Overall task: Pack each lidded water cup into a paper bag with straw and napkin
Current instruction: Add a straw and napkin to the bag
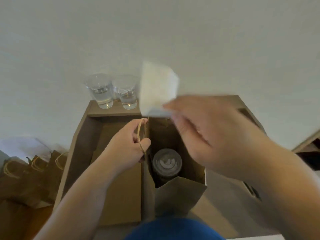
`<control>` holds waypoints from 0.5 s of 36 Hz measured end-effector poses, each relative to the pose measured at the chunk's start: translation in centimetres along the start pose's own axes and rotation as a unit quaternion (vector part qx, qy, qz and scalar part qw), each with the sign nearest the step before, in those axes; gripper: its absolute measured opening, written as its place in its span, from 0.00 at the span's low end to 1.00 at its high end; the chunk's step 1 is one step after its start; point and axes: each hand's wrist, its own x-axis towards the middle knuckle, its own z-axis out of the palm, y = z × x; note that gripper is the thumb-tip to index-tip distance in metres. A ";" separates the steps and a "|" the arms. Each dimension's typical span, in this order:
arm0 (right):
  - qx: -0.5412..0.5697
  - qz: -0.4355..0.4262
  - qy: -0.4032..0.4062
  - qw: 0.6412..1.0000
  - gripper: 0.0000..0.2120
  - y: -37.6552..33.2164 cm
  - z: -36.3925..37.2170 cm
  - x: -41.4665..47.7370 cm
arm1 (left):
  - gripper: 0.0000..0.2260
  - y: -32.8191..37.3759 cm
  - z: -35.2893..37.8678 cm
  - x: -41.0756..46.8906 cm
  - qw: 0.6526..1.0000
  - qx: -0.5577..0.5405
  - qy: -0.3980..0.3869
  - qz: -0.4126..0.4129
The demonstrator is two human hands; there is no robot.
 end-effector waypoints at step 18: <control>0.014 0.134 -0.178 0.975 0.25 -1.6 -0.7 -1.7 | 0.34 -1.5 0.1 1.7 0.999 -0.037 0.014 0.008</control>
